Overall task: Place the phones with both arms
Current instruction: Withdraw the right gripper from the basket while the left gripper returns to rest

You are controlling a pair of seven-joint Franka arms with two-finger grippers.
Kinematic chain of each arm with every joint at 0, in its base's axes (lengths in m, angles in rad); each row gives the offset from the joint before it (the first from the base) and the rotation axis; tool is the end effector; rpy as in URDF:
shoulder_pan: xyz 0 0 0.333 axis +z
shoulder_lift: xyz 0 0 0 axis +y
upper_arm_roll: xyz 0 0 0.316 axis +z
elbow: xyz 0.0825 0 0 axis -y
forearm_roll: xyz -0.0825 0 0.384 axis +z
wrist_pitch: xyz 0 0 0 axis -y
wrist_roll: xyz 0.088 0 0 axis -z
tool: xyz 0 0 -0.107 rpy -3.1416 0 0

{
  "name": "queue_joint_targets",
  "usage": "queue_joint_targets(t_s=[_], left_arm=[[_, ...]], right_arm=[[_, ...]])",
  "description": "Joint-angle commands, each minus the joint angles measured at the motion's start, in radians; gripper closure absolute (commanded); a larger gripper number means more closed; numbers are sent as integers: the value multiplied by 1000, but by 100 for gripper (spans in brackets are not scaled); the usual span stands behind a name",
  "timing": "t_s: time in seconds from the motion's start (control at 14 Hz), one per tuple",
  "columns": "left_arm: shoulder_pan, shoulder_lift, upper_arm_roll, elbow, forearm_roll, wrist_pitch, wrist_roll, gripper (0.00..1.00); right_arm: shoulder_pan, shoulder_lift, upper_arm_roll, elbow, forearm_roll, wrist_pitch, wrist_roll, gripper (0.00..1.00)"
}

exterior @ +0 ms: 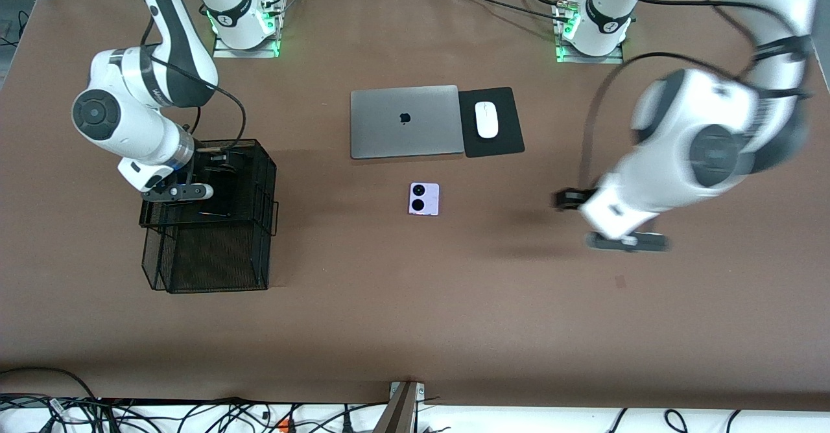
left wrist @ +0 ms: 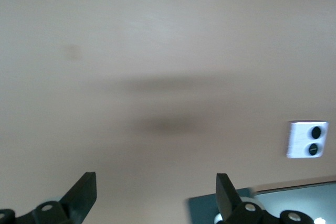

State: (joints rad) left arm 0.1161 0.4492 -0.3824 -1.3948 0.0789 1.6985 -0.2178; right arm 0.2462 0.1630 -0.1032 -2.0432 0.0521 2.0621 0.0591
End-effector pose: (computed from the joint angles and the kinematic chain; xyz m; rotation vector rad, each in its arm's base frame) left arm 0.6603 -0.1272 0.4557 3.0773 -0.0581 -0.2024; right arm 0.5562 0.0839 0.3519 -3.1194 -0.0877 0.2267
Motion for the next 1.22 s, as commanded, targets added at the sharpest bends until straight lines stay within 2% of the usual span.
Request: queue_joint_targets(t_s=[0.0,0.14,0.36,0.43,0.5,0.57,0.72,0.79,0.93,1.07,1.15], left_arm=[[117,-96,-12,-39,9,-60,112,0],[161,-151,-12,-38,10,-97,117,0],[142,-251,10,-52,80,-94,181,0],[101,-294,72,-68,79,-98,201,0],[12,-335,188,-114,70,-95,210,0],[-36,-369,267,-136,68,-92,210,0],[-113,-420,350,-185,73,-92,212,0],[-139,-464,382,-249,68,-79,215,0],[-138,-526,390,-324,0,-25,204,0],[-142,-558,410,-380,-24,6,198,0],[-142,-572,410,-401,-24,38,195,0]], right_arm=[[-7,-5,-1,115,20,-150,-28,0],[-8,-11,-3,217,18,-262,-19,0],[-8,-10,8,349,17,-374,-9,0],[-8,-7,25,374,17,-375,-5,0],[-8,0,60,394,17,-367,39,0],[-7,7,95,409,12,-364,120,0],[-5,41,196,437,8,-355,282,0],[-2,65,247,458,5,-330,356,0],[7,134,347,510,-32,-284,530,0],[34,229,440,584,-116,-246,699,0],[62,277,466,621,-151,-231,781,0]])
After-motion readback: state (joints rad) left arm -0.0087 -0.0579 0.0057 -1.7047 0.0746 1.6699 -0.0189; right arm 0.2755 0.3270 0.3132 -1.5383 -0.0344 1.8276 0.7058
